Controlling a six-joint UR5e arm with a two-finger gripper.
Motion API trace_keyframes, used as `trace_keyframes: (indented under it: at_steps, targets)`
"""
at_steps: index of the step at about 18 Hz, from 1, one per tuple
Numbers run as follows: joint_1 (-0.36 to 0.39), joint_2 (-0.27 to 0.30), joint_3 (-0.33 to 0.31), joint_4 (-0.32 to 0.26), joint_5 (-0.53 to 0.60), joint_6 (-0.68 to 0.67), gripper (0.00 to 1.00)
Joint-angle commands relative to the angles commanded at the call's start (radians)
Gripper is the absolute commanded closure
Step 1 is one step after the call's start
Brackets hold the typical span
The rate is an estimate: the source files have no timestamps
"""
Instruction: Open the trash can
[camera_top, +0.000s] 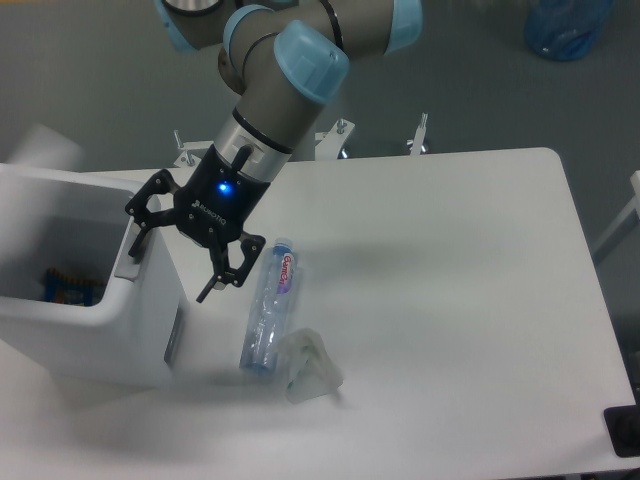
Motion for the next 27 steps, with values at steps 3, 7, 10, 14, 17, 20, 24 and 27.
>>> trace_keyframes:
  at_steps: [3,7,10,14,17,20,24,27]
  targets:
    - [0.000,0.005,0.002,0.000,0.000,0.000,0.00]
    - [0.012,0.011,0.026,0.000,0.000,0.002,0.00]
    - [0.063,0.006,0.038,0.002,0.000,0.011,0.00]
    - [0.121,-0.009,0.052,0.006,0.005,0.095,0.00]
    - [0.191,-0.044,0.045,0.012,0.024,0.179,0.00]
    - [0.247,-0.084,0.038,0.009,0.147,0.276,0.00]
    - [0.262,-0.167,0.057,0.009,0.449,0.376,0.00]
    - [0.281,-0.219,0.121,0.003,0.508,0.402,0.00]
